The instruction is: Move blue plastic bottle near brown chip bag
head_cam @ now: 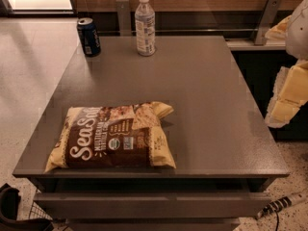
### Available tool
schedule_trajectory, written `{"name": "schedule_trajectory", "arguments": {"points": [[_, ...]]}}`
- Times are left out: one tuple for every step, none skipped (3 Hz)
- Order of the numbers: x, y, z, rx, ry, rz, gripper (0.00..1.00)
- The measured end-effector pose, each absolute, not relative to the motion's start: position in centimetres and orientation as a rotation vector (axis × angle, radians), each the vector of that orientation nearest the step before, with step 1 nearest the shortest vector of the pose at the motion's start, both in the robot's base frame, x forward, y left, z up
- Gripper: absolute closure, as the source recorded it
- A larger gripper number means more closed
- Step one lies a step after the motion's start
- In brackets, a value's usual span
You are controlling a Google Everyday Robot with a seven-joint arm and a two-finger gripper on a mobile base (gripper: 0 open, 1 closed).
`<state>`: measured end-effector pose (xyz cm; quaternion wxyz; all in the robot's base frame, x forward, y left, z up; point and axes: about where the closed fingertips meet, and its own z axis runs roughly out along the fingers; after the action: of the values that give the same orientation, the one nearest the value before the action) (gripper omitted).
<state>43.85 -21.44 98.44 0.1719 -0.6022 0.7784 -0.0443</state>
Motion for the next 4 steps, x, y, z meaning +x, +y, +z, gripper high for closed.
{"name": "schedule_trajectory", "arguments": {"points": [[43.8, -21.4, 98.4, -1.709, 2.209, -0.126, 0.00], [45.6, -21.5, 98.4, -1.637, 2.183, -0.100, 0.00], [49.5, -21.9, 96.0, -1.457, 2.123, 0.041, 0.00], [53.7, -20.9, 94.5, -1.265, 1.987, 0.228, 0.00]]}}
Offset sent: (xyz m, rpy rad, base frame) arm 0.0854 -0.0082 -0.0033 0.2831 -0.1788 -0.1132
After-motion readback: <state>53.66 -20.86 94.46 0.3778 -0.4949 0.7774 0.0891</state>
